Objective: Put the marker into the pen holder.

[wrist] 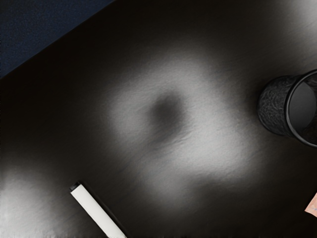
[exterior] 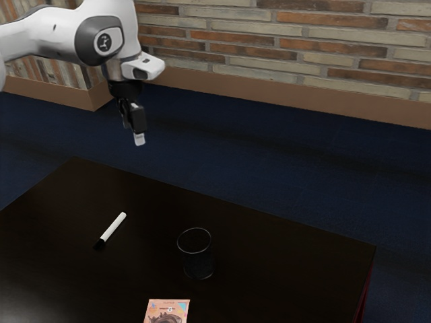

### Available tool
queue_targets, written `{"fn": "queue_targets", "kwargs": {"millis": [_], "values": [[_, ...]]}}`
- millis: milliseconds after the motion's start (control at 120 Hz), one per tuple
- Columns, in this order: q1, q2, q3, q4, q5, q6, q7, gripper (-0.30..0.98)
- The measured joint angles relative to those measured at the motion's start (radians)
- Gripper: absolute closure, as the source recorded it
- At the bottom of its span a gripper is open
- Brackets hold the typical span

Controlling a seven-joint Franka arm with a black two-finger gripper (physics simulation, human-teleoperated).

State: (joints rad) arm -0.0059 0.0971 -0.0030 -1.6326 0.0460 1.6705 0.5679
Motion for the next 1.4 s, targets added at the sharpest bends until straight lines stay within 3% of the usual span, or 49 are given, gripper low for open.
{"fn": "queue_targets", "kwargs": {"millis": [383, 567, 833, 1083, 1400], "values": [[0.000, -0.039, 0.001, -0.047, 0.001, 0.014, 0.036, 0.00], [-0.027, -0.166, 0.065, -0.409, 0.000, 0.230, -0.010, 0.00], [0.066, -0.096, 0.122, -0.442, 0.009, 0.427, -0.121, 0.00], [0.060, 0.048, 0.144, -0.426, -0.076, 0.541, -0.277, 0.34], [0.098, 0.226, 0.144, -0.372, -0.104, 0.600, -0.444, 0.46]]}}
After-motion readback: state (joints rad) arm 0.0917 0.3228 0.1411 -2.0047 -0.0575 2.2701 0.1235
